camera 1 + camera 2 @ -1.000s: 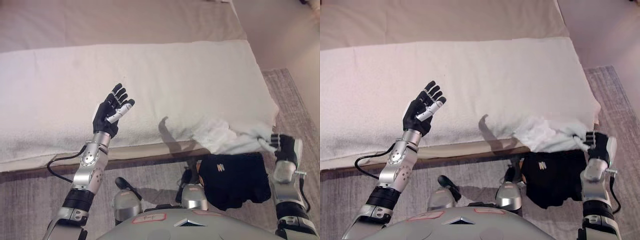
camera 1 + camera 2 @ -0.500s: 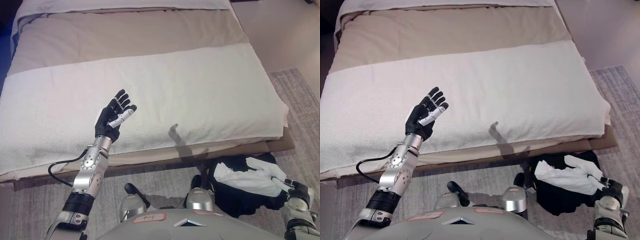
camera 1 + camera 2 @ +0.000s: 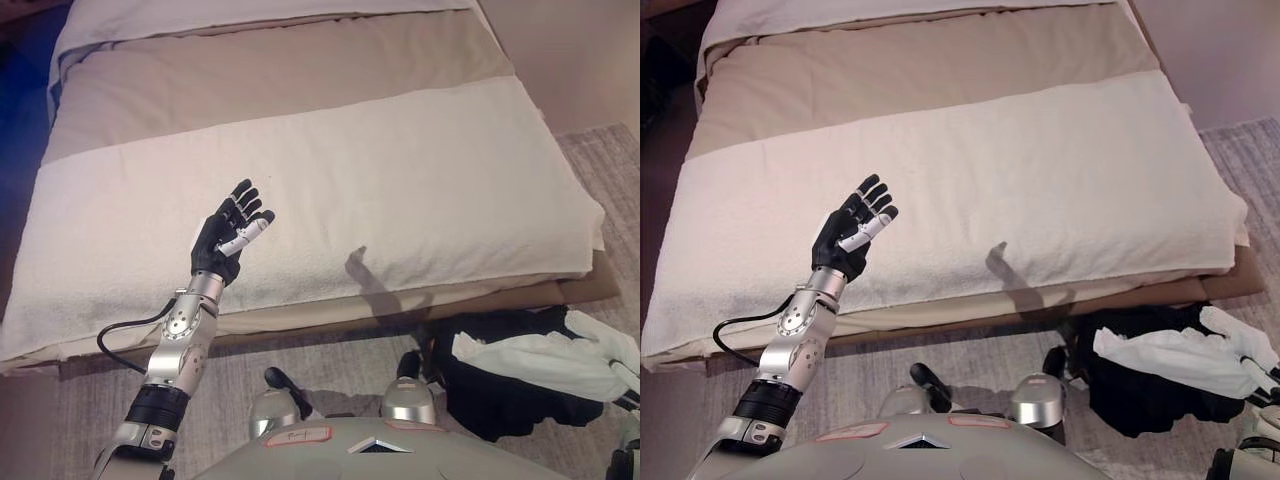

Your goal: Put the clothes on the bed into the basket.

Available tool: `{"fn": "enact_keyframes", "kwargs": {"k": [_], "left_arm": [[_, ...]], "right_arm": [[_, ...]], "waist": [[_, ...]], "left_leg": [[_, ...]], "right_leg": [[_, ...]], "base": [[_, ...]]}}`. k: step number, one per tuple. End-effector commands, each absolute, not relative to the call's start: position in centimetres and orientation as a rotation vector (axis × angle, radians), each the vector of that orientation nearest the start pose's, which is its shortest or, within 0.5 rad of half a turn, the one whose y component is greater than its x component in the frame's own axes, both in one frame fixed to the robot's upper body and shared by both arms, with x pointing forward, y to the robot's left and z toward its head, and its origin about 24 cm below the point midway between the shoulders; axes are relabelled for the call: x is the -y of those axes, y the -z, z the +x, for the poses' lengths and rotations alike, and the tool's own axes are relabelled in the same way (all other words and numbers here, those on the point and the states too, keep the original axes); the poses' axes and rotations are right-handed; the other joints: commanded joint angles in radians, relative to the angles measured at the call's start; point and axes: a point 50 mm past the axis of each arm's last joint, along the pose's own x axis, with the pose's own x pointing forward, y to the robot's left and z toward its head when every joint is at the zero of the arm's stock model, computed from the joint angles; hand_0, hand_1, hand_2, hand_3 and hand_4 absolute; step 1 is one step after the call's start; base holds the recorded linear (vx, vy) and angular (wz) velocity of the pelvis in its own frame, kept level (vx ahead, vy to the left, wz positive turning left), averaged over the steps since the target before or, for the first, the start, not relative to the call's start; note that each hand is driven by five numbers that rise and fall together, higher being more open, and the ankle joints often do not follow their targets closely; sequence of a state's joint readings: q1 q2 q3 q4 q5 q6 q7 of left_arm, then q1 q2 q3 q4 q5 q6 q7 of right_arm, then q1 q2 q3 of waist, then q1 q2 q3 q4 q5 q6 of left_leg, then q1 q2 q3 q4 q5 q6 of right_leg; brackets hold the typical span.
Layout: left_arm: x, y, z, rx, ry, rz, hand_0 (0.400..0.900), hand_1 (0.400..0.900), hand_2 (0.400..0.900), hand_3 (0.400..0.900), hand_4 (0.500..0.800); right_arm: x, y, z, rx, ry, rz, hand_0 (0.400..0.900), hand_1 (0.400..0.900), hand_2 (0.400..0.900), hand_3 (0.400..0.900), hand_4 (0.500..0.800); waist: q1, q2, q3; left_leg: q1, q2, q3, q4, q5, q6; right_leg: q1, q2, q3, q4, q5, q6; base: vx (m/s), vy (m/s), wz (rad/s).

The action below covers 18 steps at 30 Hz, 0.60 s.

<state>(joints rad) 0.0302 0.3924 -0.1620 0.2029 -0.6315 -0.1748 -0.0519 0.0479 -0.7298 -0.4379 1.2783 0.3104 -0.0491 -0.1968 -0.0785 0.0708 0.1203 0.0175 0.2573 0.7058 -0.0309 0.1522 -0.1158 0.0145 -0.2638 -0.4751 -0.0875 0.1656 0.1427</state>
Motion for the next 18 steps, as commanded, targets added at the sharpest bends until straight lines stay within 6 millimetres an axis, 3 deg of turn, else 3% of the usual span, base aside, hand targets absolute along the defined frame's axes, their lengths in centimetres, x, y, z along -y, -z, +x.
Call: {"fn": "enact_keyframes", "kwargs": {"k": [1,6,18], "left_arm": [[-20.5,-5.5,26.3,0.125,0.079,-0.251,0.900,0.900,0.900,0.900,0.800],[-20.2,-6.1,26.6,0.150,0.099,-0.242,0.900,0.900,0.900,0.900,0.800],[-20.9,-5.9,26.4,0.150,0.057,-0.261,0.900,0.900,0.900,0.900,0.800]], "right_arm": [[48.7,-0.9,5.4,-0.709,1.286,-0.235,0.900,0.900,0.900,0.900,0.800],[49.0,-1.0,4.2,-0.751,1.305,-0.197,0.900,0.900,0.900,0.900,0.800],[47.5,1.2,4.6,-0.784,1.230,-0.174,0.900,0.900,0.900,0.900,0.800]], "waist": [[0.014,0.001,0.016],[0.023,-0.005,0.015],[0.020,-0.035,0.004]], "left_leg": [[-0.029,0.097,-0.072,0.135,-0.043,-0.081],[-0.023,0.097,-0.073,0.134,-0.046,-0.080],[-0.015,0.095,-0.074,0.132,-0.056,-0.071]], "right_leg": [[0.097,0.014,-0.109,0.003,-0.071,0.018],[0.106,0.014,-0.114,0.002,-0.072,0.020],[0.119,0.015,-0.111,0.003,-0.067,0.019]], "base": [[0.03,-0.011,0.00],[0.00,0.000,0.00],[0.00,0.000,0.00]]}}
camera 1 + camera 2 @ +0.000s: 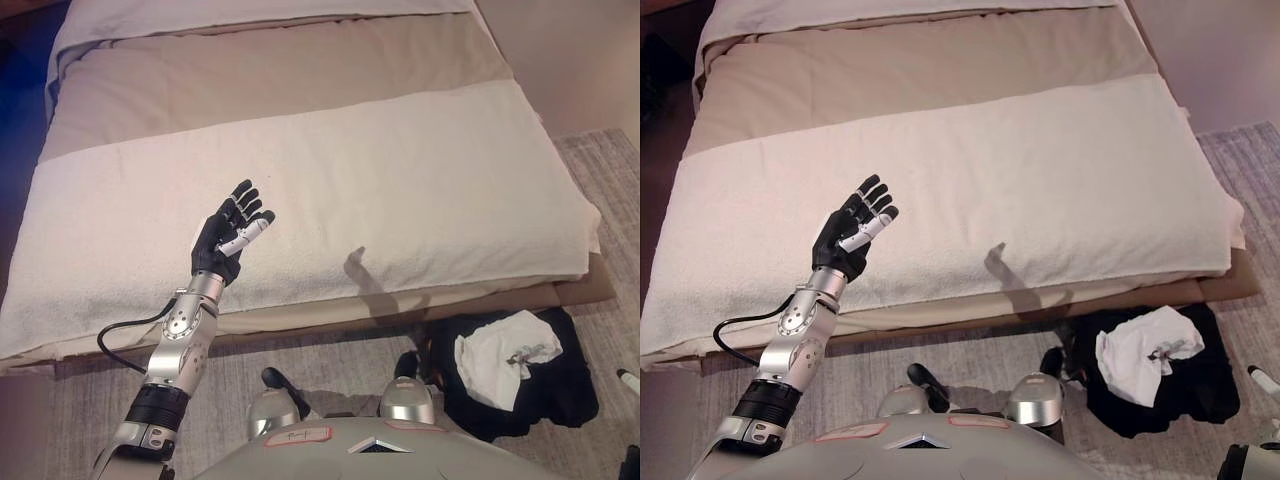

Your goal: Put the clothes on the bed into the basket.

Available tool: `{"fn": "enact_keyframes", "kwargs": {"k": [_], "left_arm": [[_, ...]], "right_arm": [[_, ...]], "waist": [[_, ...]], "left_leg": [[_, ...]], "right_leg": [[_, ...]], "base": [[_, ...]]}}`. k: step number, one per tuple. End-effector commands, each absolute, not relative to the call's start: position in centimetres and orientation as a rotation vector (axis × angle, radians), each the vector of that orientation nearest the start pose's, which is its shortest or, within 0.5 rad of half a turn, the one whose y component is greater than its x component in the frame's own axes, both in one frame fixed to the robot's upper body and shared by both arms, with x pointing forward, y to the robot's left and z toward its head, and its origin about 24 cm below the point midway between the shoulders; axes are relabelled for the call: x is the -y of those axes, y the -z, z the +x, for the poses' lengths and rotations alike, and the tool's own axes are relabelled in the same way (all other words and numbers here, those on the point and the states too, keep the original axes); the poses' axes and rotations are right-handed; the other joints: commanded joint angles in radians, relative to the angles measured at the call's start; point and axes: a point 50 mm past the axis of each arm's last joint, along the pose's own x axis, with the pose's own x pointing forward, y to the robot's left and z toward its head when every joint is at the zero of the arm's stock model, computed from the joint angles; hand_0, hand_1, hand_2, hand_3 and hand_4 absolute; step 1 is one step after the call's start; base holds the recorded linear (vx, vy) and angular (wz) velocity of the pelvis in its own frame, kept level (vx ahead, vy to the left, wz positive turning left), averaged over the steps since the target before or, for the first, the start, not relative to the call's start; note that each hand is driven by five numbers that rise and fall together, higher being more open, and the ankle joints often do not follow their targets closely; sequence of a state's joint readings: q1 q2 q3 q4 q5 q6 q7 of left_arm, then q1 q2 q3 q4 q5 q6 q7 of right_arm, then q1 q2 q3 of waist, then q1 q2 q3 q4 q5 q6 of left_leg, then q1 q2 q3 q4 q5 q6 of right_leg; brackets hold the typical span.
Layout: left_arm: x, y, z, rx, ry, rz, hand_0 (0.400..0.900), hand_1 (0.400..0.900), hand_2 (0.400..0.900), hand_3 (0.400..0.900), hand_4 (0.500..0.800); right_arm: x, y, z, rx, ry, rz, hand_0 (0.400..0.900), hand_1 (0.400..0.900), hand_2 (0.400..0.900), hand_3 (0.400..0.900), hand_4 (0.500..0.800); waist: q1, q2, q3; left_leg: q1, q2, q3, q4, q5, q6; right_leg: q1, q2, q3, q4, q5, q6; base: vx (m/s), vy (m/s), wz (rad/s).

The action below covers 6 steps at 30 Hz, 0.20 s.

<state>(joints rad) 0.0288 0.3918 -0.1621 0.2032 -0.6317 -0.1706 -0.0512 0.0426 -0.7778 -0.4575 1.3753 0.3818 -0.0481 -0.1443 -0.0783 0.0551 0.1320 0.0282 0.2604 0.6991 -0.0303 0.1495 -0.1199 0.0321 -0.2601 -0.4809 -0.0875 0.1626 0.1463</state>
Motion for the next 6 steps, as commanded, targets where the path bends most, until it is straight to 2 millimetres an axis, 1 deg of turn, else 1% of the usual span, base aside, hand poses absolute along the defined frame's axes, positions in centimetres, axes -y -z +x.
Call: {"fn": "enact_keyframes", "kwargs": {"k": [1,3,4,5,6], "left_arm": [[-21.0,-5.9,26.4,0.152,0.051,-0.261,0.900,0.900,0.900,0.900,0.800],[-21.3,-6.0,26.3,0.162,0.029,-0.260,0.900,0.900,0.900,0.900,0.800],[-21.4,-6.0,26.2,0.161,0.027,-0.258,0.900,0.900,0.900,0.900,0.800],[-21.8,-5.8,26.0,0.165,-0.005,-0.258,0.900,0.900,0.900,0.900,0.800],[-22.1,-5.7,25.9,0.161,-0.022,-0.248,0.900,0.900,0.900,0.900,0.800]], "right_arm": [[47.2,1.3,5.2,-0.763,1.210,-0.175,0.900,0.900,0.900,0.900,0.800],[46.4,1.6,7.1,-0.703,1.146,-0.192,0.900,0.900,0.900,0.900,0.800],[46.3,1.7,7.2,-0.704,1.145,-0.193,0.900,0.900,0.900,0.900,0.800],[44.8,1.6,10.1,-0.594,1.044,-0.219,0.900,0.900,0.900,0.900,0.800],[43.9,1.8,11.2,-0.553,1.000,-0.220,0.900,0.900,0.900,0.900,0.800]], "waist": [[0.019,-0.022,-0.009],[0.017,-0.027,-0.009],[0.016,-0.028,-0.010],[0.014,-0.029,-0.009],[0.010,-0.033,-0.009]], "left_leg": [[-0.025,0.093,-0.067,0.132,-0.054,-0.066],[-0.024,0.094,-0.066,0.135,-0.056,-0.064],[-0.024,0.094,-0.065,0.136,-0.057,-0.064],[-0.022,0.097,-0.065,0.140,-0.062,-0.063],[-0.020,0.096,-0.064,0.141,-0.064,-0.061]], "right_leg": [[0.102,0.012,-0.104,0.003,-0.064,0.015],[0.102,0.013,-0.099,0.003,-0.063,0.013],[0.102,0.013,-0.099,0.003,-0.063,0.013],[0.103,0.014,-0.094,0.004,-0.061,0.012],[0.102,0.013,-0.091,0.004,-0.060,0.011]], "base": [[-0.02,0.012,-0.04],[-0.02,0.010,-0.05],[-0.02,0.018,-0.09],[-0.02,0.021,-0.09],[-0.02,0.021,-0.08]]}}
